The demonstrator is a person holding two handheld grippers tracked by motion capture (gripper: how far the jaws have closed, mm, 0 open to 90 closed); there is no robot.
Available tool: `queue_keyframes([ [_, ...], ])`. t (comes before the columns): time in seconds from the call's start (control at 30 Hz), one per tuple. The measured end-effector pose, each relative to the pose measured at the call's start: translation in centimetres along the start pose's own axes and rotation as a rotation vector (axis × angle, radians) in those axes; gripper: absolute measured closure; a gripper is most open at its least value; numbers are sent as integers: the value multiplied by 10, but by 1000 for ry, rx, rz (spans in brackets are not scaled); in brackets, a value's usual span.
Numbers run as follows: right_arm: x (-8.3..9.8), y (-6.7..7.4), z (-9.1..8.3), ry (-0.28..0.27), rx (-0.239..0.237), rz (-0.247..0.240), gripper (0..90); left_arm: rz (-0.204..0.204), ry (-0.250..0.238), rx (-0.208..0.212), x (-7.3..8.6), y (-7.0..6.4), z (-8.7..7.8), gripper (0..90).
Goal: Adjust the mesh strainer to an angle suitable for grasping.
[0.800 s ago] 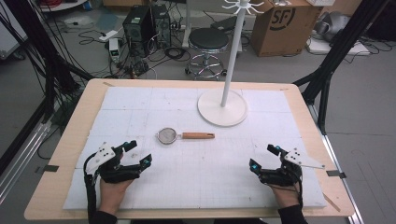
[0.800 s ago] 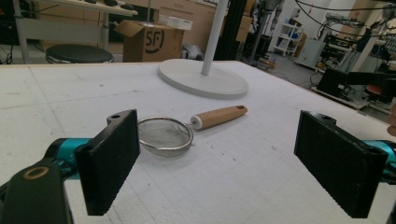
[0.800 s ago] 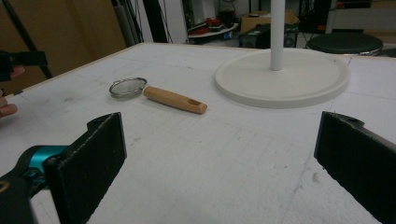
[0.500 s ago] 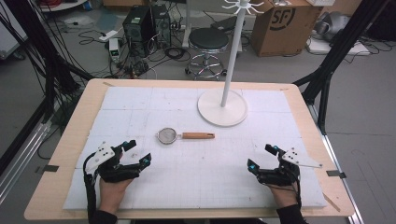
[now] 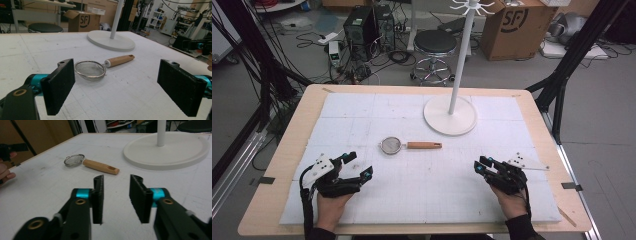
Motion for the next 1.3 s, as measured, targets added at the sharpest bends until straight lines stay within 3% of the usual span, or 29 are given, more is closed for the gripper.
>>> queue_keyframes([
  [0.03,0,0,0,0,0,0,679,-1,-4,0,0,0,-1,153],
  [0.1,-4,4,5,0,-21,-4,807,0,-4,-4,0,0,-3,152],
  [0.27,-12,11,19,6,-64,0,897,-6,-5,-5,0,0,-5,152],
  [0.53,-33,31,50,18,-143,25,897,8,0,0,0,-2,-6,158],
  [0.6,-36,33,55,20,-144,24,897,3,-3,-4,0,-1,-7,158],
  [0.73,-44,37,76,18,-186,85,897,2,-9,-13,0,1,-10,158],
  [1.13,-51,42,115,52,-224,152,897,-14,-16,-31,-1,8,-11,163],
  [1.3,-52,47,132,85,-219,160,897,8,-27,-31,-3,5,-11,170],
])
Point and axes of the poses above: each handheld gripper's, and its own axes: z roughly forward along the jaws, x roughly out of its underside, y roughly to its left, the point moved 4 cm from there along z, roughly forward along the jaws, and after that the axes turned 2 degrees about -z, right-handed, at the moved point
